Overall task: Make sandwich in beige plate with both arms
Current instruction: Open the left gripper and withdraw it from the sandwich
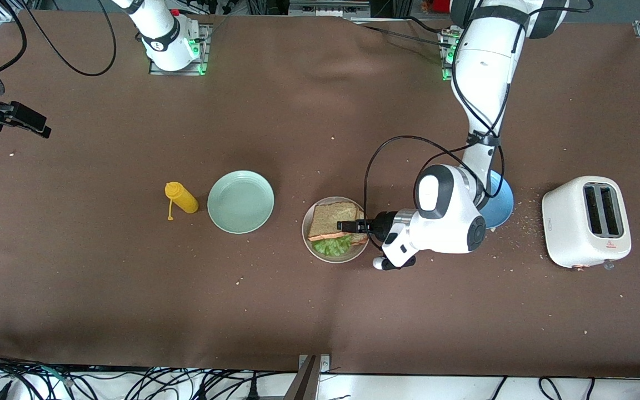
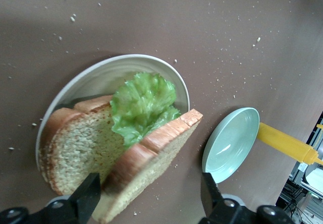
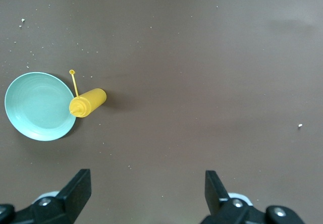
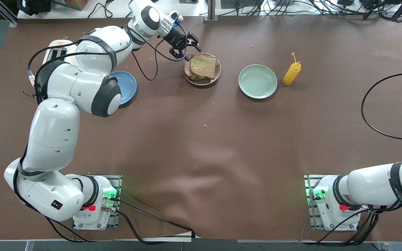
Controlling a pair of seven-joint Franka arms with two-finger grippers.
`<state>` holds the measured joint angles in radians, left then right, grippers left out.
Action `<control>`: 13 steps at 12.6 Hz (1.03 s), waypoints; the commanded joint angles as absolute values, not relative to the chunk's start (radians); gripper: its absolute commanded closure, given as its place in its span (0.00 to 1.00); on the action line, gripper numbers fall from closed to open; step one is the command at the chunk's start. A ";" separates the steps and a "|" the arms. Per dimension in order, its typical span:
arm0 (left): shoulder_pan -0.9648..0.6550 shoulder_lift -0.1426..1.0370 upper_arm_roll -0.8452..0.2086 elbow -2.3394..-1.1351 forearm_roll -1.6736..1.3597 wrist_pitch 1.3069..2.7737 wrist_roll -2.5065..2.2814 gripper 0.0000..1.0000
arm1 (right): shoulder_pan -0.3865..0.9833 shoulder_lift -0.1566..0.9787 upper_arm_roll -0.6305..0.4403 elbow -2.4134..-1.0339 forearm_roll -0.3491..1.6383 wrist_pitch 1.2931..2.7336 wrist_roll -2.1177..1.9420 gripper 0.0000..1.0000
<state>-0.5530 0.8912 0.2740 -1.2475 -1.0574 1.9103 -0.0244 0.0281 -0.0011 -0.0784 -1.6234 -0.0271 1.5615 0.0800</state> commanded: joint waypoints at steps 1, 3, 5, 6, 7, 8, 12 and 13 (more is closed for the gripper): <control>-0.499 0.874 0.278 -1.259 -1.009 1.916 -0.014 0.01 | 0.025 -0.028 -0.075 -1.647 -0.011 1.563 0.072 0.00; -0.436 0.865 0.278 -1.259 -0.935 1.902 -0.014 0.00 | 0.025 -0.028 -0.074 -1.647 -0.011 1.563 0.072 0.00; -0.387 0.853 0.279 -1.252 -0.846 1.894 -0.015 0.00 | 0.026 -0.028 -0.072 -1.647 -0.011 1.565 0.072 0.00; -0.361 0.841 0.279 -1.246 -0.812 1.894 -0.017 0.00 | 0.026 -0.028 -0.072 -1.647 -0.011 1.566 0.072 0.00; -0.338 0.828 0.281 -1.247 -0.775 1.893 -0.017 0.00 | 0.026 -0.028 -0.072 -1.646 -0.011 1.569 0.072 0.00; -0.312 0.815 0.281 -1.247 -0.712 1.882 -0.015 0.00 | 0.026 -0.028 -0.072 -1.646 -0.011 1.568 0.072 0.00; -0.255 0.795 0.281 -1.246 -0.528 1.844 -0.009 0.00 | 0.026 -0.026 -0.072 -1.646 -0.011 1.565 0.072 0.00; -0.249 0.795 0.282 -1.246 -0.528 1.827 -0.009 0.00 | 0.026 -0.026 -0.071 -1.646 -0.011 1.565 0.072 0.00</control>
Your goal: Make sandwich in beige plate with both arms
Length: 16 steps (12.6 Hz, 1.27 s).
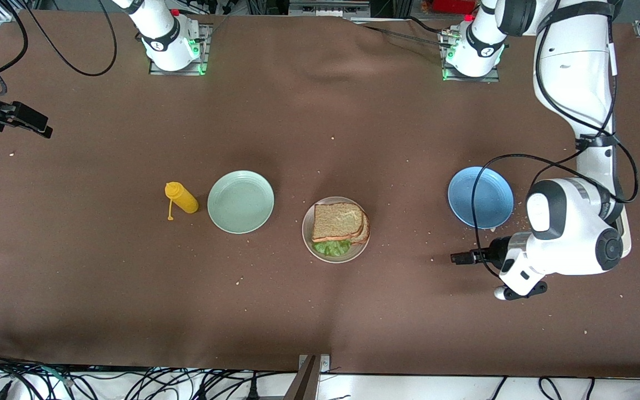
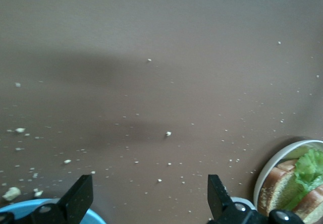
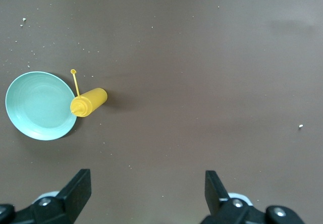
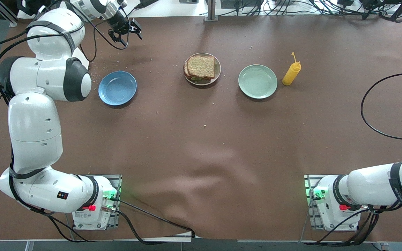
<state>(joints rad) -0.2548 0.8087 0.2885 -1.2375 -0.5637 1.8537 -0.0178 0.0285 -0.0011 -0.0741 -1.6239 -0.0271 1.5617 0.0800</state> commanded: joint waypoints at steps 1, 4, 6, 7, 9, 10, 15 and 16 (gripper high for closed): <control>-0.239 0.787 0.290 -1.244 -0.526 1.813 -0.009 0.00 | 0.028 -0.026 -0.071 -1.646 -0.011 1.565 0.072 0.00; -0.192 0.737 0.304 -1.244 -0.525 1.758 -0.009 0.00 | 0.028 -0.026 -0.071 -1.646 -0.009 1.565 0.072 0.00; -0.186 0.713 0.307 -1.244 -0.520 1.749 -0.011 0.00 | 0.029 -0.026 -0.071 -1.646 -0.009 1.565 0.072 0.00; -0.180 0.697 0.305 -1.244 -0.464 1.749 -0.011 0.00 | 0.029 -0.026 -0.071 -1.646 -0.009 1.565 0.072 0.00; -0.172 0.645 0.304 -1.244 -0.330 1.703 -0.011 0.00 | 0.029 -0.026 -0.071 -1.646 -0.009 1.565 0.072 0.00; -0.169 0.620 0.305 -1.243 -0.310 1.643 -0.011 0.00 | 0.029 -0.026 -0.071 -1.646 -0.009 1.565 0.072 0.00; -0.181 0.531 0.295 -1.236 -0.151 1.497 -0.020 0.00 | 0.029 -0.028 -0.069 -1.646 -0.009 1.563 0.072 0.00; -0.178 0.502 0.285 -1.238 -0.097 1.493 -0.017 0.00 | 0.029 -0.028 -0.069 -1.646 -0.009 1.563 0.072 0.00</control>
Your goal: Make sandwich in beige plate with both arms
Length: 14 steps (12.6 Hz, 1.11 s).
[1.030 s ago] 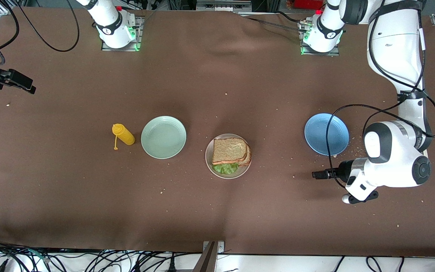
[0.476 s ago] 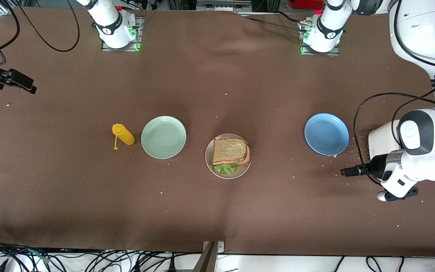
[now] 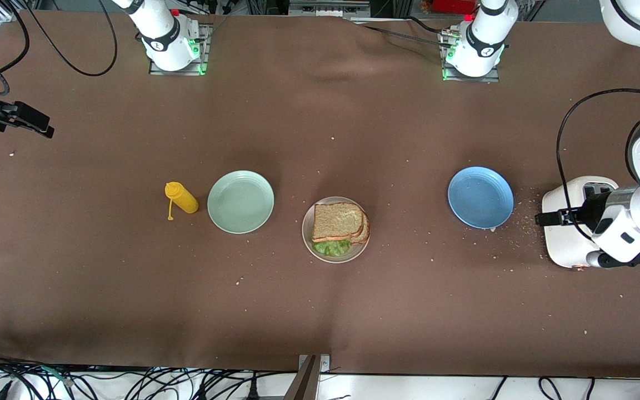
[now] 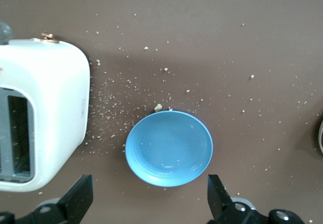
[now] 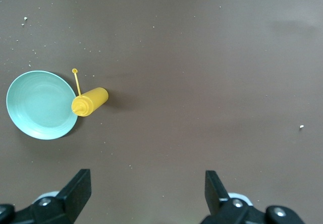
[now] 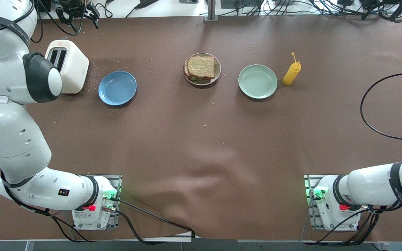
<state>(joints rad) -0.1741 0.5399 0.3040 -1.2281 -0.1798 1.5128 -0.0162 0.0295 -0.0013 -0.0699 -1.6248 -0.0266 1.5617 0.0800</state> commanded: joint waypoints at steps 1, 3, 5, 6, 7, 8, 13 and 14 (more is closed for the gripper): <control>-0.175 0.464 0.261 -1.246 -0.062 1.485 -0.012 0.00 | 0.029 -0.028 -0.069 -1.646 -0.009 1.562 0.072 0.00; -0.160 0.370 0.200 -1.306 -0.048 1.456 -0.014 0.00 | 0.029 -0.028 -0.071 -1.646 -0.009 1.562 0.071 0.00; -0.158 0.292 0.195 -1.360 -0.045 1.445 -0.014 0.00 | 0.029 -0.028 -0.069 -1.646 -0.011 1.562 0.071 0.00; -0.152 0.255 0.177 -1.388 -0.034 1.436 -0.012 0.00 | 0.031 -0.028 -0.069 -1.646 -0.011 1.562 0.071 0.00; -0.123 0.211 0.128 -1.435 0.004 1.439 -0.012 0.00 | 0.031 -0.028 -0.068 -1.646 -0.011 1.562 0.071 0.00; -0.063 0.186 0.054 -1.460 0.017 1.440 -0.011 0.00 | 0.031 -0.028 -0.067 -1.646 -0.012 1.562 0.071 0.00; -0.009 0.105 0.006 -1.503 0.017 1.511 -0.012 0.00 | 0.031 -0.028 -0.055 -1.646 -0.012 1.563 0.069 0.00; -0.002 0.083 0.006 -1.529 0.018 1.516 -0.009 0.00 | 0.031 -0.028 -0.054 -1.646 -0.014 1.563 0.069 0.00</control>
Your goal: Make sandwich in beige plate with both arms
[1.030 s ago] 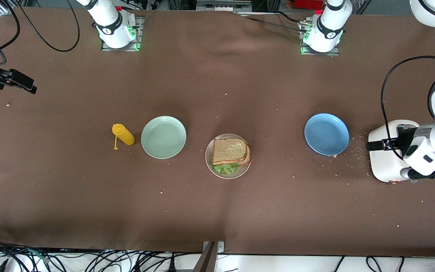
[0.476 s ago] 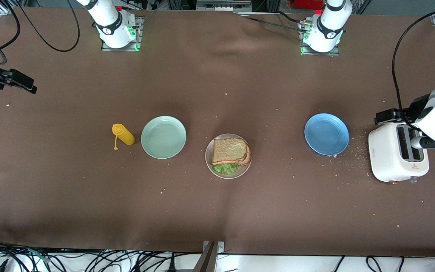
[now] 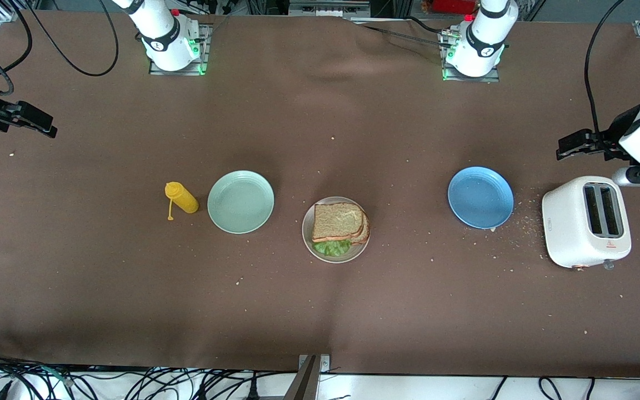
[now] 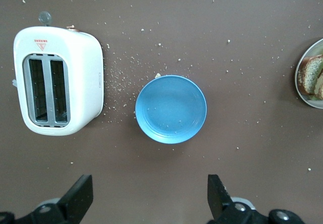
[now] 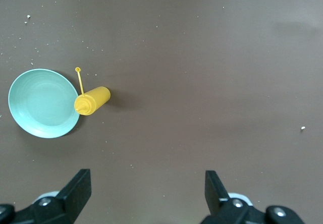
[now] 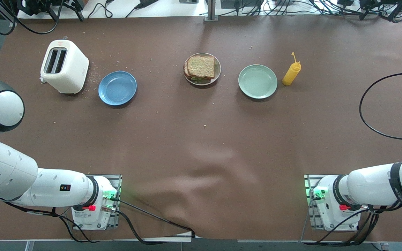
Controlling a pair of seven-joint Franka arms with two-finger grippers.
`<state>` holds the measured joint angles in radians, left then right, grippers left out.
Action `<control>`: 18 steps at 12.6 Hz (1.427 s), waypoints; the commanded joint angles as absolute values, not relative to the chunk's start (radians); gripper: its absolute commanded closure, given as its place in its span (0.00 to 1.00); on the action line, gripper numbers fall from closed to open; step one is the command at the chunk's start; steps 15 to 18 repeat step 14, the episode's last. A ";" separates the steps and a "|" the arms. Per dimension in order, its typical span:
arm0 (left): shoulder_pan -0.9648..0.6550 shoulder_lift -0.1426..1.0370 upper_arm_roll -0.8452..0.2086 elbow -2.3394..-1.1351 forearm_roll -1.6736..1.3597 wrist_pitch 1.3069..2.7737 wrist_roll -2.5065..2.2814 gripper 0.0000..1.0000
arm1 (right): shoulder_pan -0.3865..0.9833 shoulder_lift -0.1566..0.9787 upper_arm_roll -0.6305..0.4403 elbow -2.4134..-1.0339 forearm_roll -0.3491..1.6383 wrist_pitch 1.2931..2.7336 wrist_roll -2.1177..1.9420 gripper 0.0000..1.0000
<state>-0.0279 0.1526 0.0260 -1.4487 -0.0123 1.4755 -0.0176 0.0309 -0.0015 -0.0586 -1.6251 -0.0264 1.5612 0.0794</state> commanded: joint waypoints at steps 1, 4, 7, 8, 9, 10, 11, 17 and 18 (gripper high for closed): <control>-0.002 0.066 0.006 -1.564 0.018 1.529 -0.009 0.00 | 0.031 -0.026 -0.054 -1.644 -0.014 1.565 0.069 0.00; -0.002 0.045 0.006 -1.605 0.018 1.562 -0.009 0.00 | 0.031 -0.026 -0.058 -1.646 -0.012 1.565 0.069 0.00; -0.002 0.040 0.005 -1.598 0.017 1.539 -0.006 0.00 | 0.031 -0.025 -0.055 -1.643 -0.012 1.565 0.069 0.00; -0.002 0.040 0.006 -1.598 0.017 1.537 -0.005 0.00 | 0.031 -0.025 -0.055 -1.643 -0.012 1.565 0.069 0.00; 0.005 0.041 0.009 -1.598 0.017 1.537 -0.005 0.00 | 0.031 -0.025 -0.055 -1.643 -0.012 1.563 0.069 0.00; 0.009 0.040 0.009 -1.598 0.017 1.537 -0.005 0.00 | 0.031 -0.025 -0.055 -1.643 -0.012 1.563 0.069 0.00; 0.009 0.040 0.006 -1.600 0.018 1.536 -0.006 0.00 | 0.031 -0.025 -0.055 -1.641 -0.012 1.563 0.069 0.00; 0.009 0.044 0.003 -1.603 0.018 1.531 -0.005 0.00 | 0.031 -0.025 -0.052 -1.641 -0.014 1.563 0.069 0.00; 0.009 0.044 0.003 -1.603 0.018 1.531 -0.005 0.00 | 0.031 -0.025 -0.052 -1.641 -0.014 1.563 0.069 0.00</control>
